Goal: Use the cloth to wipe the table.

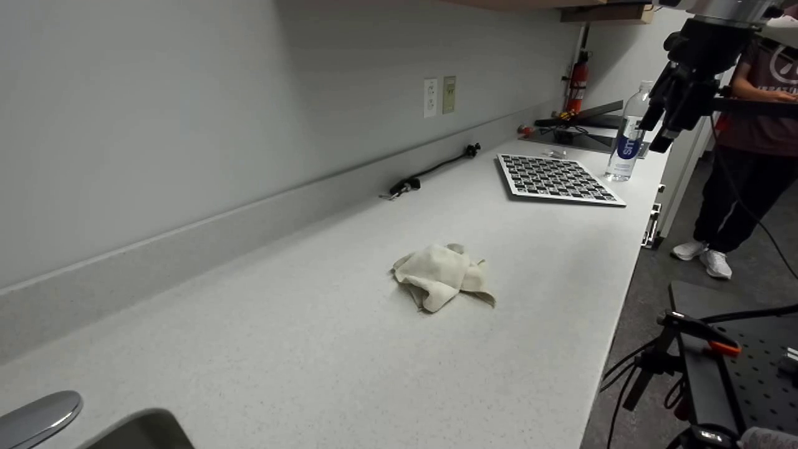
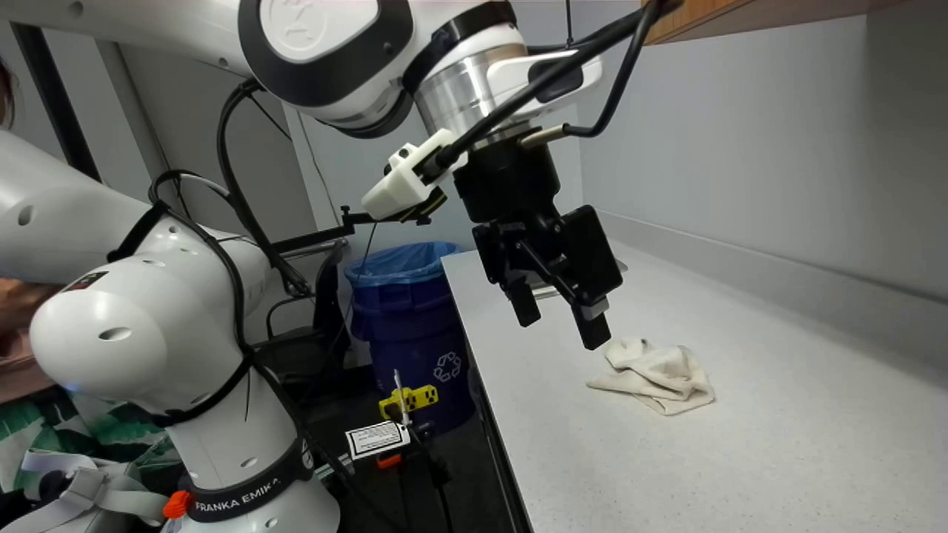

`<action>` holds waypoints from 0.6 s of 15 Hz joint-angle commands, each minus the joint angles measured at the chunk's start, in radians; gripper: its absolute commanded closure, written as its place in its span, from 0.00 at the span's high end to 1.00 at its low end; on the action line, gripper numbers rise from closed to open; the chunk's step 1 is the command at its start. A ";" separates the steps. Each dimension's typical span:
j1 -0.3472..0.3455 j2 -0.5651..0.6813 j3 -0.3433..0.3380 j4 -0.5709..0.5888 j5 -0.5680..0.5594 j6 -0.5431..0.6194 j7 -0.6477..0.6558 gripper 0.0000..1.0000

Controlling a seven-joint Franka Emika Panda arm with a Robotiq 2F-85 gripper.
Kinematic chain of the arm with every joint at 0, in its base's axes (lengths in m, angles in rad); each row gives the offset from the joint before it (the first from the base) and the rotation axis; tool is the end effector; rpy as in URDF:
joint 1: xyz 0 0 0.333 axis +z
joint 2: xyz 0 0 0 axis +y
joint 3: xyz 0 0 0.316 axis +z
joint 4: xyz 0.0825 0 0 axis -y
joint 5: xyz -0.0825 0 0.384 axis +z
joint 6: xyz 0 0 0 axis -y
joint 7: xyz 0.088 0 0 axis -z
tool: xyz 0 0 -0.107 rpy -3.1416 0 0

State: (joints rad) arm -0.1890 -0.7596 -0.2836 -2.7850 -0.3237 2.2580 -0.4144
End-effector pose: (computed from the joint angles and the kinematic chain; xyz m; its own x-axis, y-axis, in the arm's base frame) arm 0.2994 -0.1561 0.4315 0.9696 0.1851 0.1603 0.1567 -0.9722 0.1742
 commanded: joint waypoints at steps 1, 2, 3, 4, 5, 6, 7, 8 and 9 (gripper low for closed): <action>0.006 -0.001 -0.002 0.003 0.021 -0.018 -0.011 1.00; 0.009 -0.002 -0.004 0.004 0.026 -0.025 -0.013 1.00; 0.009 -0.002 -0.004 0.004 0.026 -0.028 -0.015 1.00; 0.009 -0.001 -0.005 0.005 0.026 -0.032 -0.018 1.00; 0.011 -0.001 -0.006 0.006 0.029 -0.036 -0.019 1.00; 0.013 -0.001 -0.007 0.006 0.032 -0.041 -0.021 1.00; 0.090 0.201 0.024 0.168 0.079 -0.009 0.023 1.00; 0.101 0.215 0.026 0.184 0.095 -0.009 0.019 1.00; 0.118 0.251 0.034 0.228 0.117 -0.017 0.020 1.00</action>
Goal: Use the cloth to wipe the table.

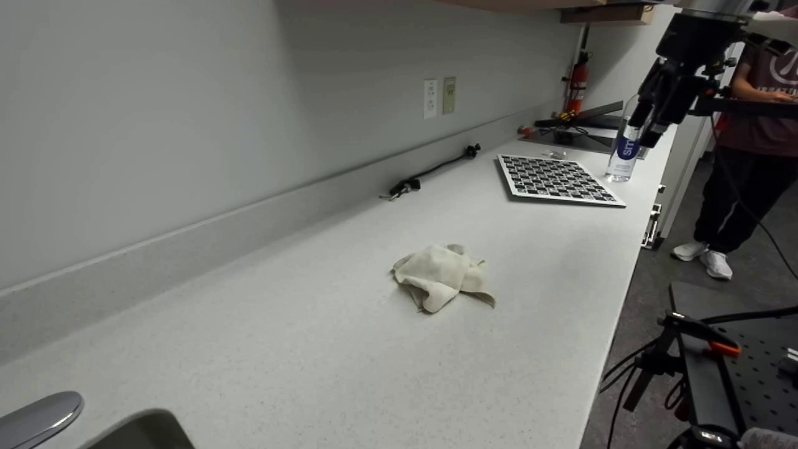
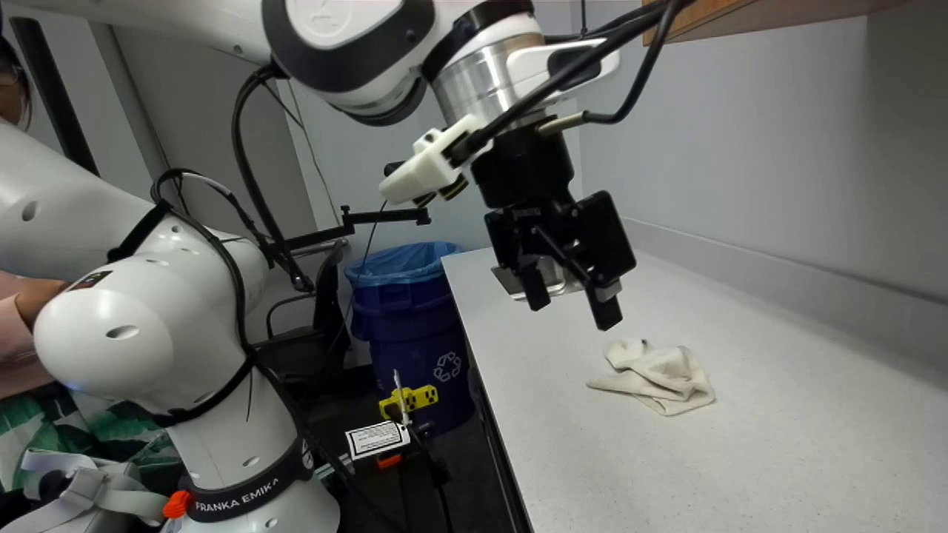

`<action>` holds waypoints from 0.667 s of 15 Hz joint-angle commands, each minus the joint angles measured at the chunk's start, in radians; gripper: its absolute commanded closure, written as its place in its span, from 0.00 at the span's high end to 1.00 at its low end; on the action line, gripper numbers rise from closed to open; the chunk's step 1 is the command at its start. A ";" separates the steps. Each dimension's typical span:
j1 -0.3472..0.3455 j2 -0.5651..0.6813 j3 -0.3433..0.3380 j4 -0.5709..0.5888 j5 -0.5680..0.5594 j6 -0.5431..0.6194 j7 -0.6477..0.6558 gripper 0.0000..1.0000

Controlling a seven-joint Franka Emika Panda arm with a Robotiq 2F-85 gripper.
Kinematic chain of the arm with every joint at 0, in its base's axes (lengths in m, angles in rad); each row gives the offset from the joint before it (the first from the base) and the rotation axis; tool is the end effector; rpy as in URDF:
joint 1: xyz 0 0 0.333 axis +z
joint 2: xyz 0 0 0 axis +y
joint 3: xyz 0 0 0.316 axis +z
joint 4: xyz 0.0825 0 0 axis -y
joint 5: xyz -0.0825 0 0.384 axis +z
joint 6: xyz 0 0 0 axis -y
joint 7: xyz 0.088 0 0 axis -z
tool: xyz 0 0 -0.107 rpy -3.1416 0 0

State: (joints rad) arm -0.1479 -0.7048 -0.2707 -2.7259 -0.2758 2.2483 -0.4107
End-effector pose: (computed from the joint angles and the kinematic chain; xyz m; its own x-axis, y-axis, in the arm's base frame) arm 0.3207 -0.1480 0.4414 0.9666 0.1948 0.1664 0.1702 -0.9737 0.1516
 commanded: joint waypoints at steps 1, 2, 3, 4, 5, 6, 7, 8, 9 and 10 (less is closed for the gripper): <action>0.098 0.244 0.027 0.220 0.100 -0.012 0.020 1.00; 0.046 0.100 0.027 0.093 0.057 -0.001 0.005 1.00; 0.064 0.151 0.038 0.138 0.078 -0.001 0.010 1.00; 0.074 0.192 0.044 0.169 0.086 -0.001 0.014 1.00; 0.078 0.222 0.046 0.189 0.088 -0.001 0.016 1.00; 0.078 0.238 0.047 0.199 0.089 -0.001 0.016 1.00; 0.077 0.245 0.046 0.203 0.089 -0.001 0.016 1.00; 0.077 0.247 0.045 0.205 0.089 -0.001 0.016 1.00; 0.077 0.247 0.045 0.206 0.089 -0.001 0.016 1.00; 0.077 0.247 0.045 0.206 0.089 -0.001 0.016 1.00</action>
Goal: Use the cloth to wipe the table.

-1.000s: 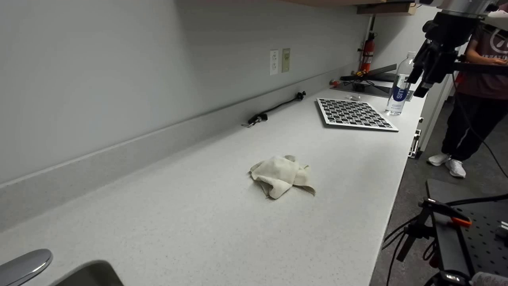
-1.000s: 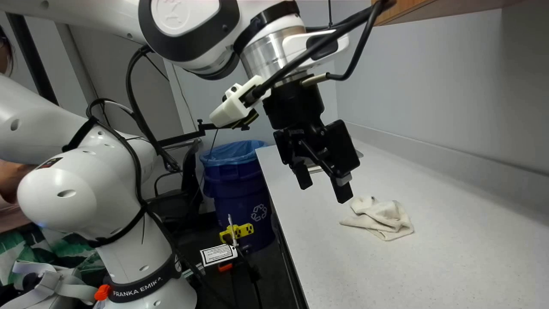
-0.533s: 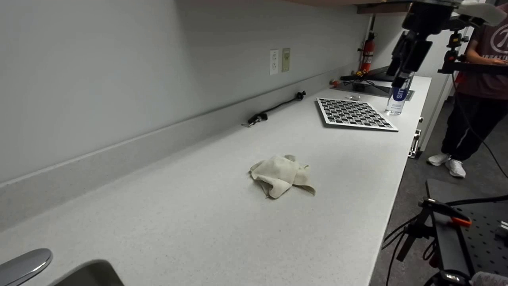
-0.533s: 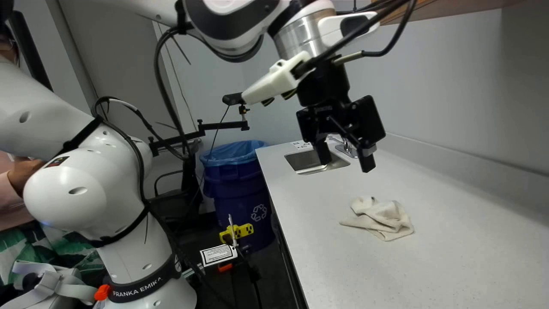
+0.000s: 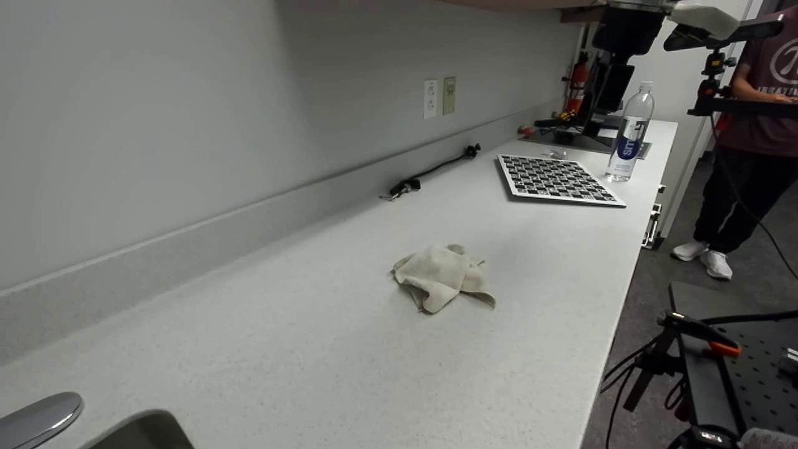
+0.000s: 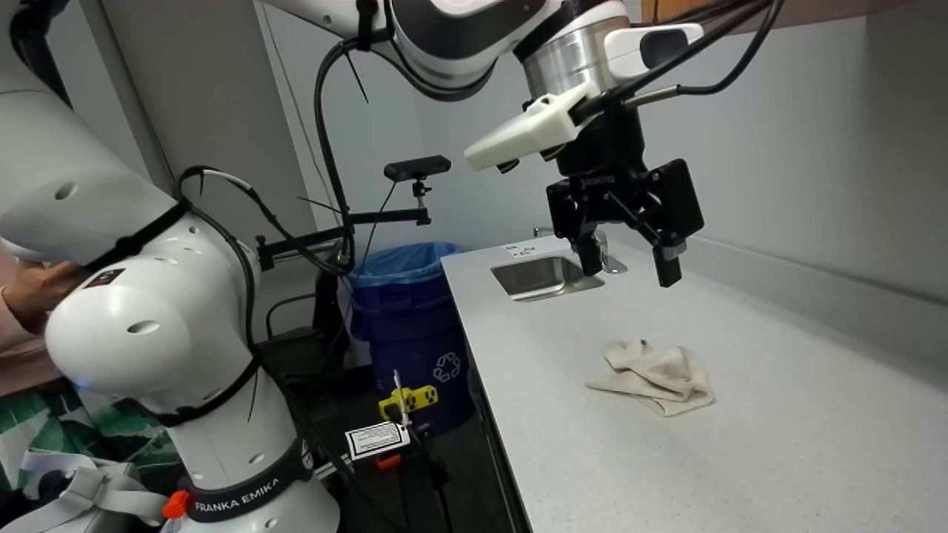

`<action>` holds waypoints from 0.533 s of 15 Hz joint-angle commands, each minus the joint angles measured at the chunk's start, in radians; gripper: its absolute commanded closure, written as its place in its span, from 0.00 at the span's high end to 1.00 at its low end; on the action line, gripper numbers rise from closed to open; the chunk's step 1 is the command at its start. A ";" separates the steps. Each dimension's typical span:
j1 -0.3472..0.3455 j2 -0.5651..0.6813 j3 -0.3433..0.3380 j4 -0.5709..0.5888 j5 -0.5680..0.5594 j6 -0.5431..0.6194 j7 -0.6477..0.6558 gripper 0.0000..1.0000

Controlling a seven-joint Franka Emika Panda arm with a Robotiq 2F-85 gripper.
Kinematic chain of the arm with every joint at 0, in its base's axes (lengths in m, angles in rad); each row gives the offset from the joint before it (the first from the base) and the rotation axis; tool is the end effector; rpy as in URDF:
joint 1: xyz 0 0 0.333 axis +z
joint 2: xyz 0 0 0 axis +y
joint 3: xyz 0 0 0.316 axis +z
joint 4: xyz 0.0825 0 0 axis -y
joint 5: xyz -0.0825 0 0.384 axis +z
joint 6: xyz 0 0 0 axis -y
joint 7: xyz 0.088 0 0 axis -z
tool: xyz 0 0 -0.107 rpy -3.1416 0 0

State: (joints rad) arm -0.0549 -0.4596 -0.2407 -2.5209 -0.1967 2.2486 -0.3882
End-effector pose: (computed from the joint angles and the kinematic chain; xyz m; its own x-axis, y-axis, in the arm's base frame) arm 0.3992 -0.1298 0.4504 0.9652 0.2221 0.1380 0.2049 -0.9703 0.1284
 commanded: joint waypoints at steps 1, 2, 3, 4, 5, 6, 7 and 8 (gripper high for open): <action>-0.016 0.001 0.015 0.001 0.010 -0.001 -0.007 1.00; -0.016 0.001 0.015 0.001 0.010 -0.001 -0.007 1.00; -0.016 0.001 0.015 0.001 0.010 -0.001 -0.007 1.00; -0.016 0.001 0.015 0.002 0.010 -0.001 -0.007 1.00; -0.013 0.007 0.019 -0.001 0.010 -0.002 -0.007 1.00; -0.005 0.012 0.022 -0.005 0.017 0.001 -0.010 1.00; -0.002 0.016 0.028 -0.009 0.017 0.005 -0.007 1.00; 0.004 0.022 0.036 -0.012 0.022 0.012 -0.002 1.00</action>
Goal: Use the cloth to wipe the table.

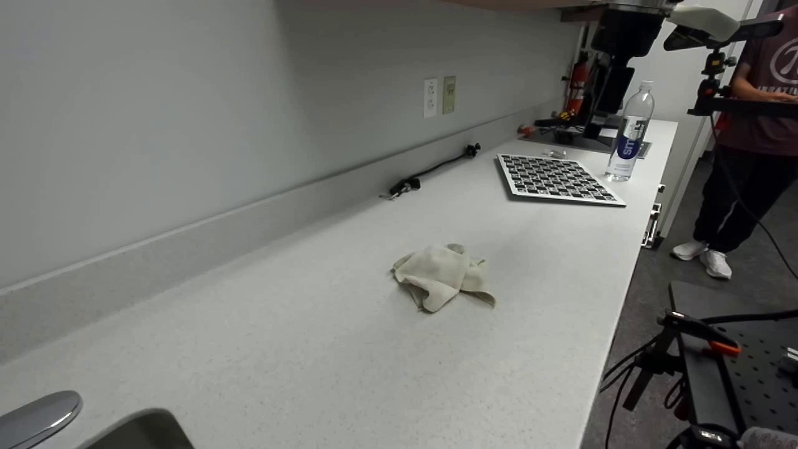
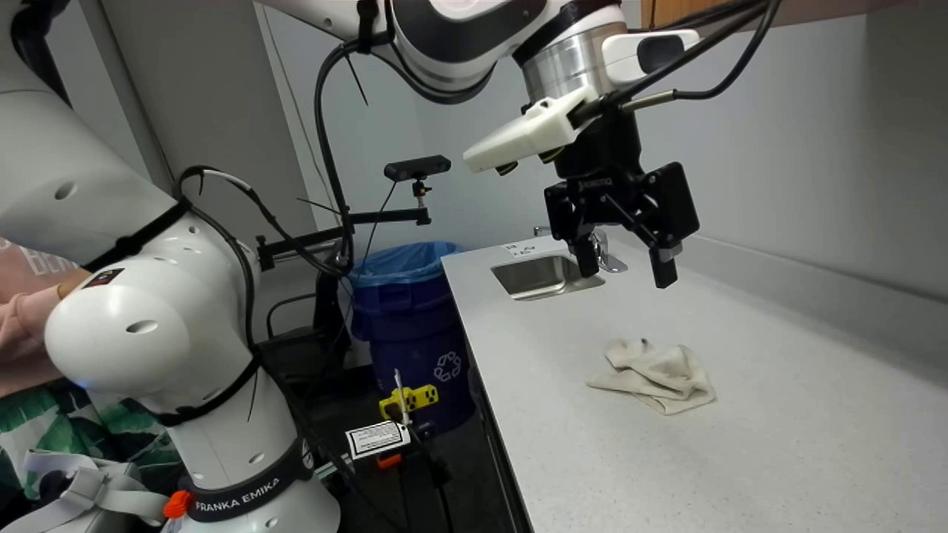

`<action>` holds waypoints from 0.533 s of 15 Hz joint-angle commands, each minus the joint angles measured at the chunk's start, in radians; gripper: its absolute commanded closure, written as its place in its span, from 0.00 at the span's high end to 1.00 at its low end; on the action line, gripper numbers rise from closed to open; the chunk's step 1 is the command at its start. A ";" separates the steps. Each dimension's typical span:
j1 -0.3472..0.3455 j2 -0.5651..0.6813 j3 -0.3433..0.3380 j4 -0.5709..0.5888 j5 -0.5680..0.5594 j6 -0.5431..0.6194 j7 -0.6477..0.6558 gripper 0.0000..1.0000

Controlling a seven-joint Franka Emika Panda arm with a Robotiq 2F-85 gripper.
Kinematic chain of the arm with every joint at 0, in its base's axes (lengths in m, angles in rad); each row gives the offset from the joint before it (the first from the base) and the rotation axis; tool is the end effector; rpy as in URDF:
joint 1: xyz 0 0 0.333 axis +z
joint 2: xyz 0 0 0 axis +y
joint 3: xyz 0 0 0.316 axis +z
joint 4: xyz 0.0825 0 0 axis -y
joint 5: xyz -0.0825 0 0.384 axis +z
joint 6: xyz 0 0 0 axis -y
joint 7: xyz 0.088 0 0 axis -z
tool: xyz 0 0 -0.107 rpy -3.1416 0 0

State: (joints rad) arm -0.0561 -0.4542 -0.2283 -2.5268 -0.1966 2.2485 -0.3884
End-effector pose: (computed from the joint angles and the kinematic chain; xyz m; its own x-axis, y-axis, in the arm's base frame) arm 0.4000 -0.1246 0.4459 0.9643 0.2328 0.1261 0.2167 -0.9676 0.1295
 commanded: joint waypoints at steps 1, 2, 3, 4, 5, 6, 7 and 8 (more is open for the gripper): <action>0.010 0.023 0.031 -0.009 0.026 0.014 0.000 1.00; 0.015 0.035 0.041 -0.010 0.033 0.020 0.008 1.00; 0.021 0.047 0.052 -0.011 0.044 0.028 0.017 1.00; 0.033 0.062 0.061 -0.012 0.064 0.039 0.021 1.00; 0.041 0.076 0.072 -0.013 0.077 0.055 0.026 1.00; 0.058 0.096 0.081 -0.007 0.104 0.064 0.021 1.00; 0.071 0.113 0.090 -0.003 0.125 0.078 0.017 1.00; 0.087 0.134 0.100 0.001 0.146 0.100 0.011 1.00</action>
State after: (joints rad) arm -0.0107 -0.3809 -0.1472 -2.5454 -0.1139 2.2956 -0.3771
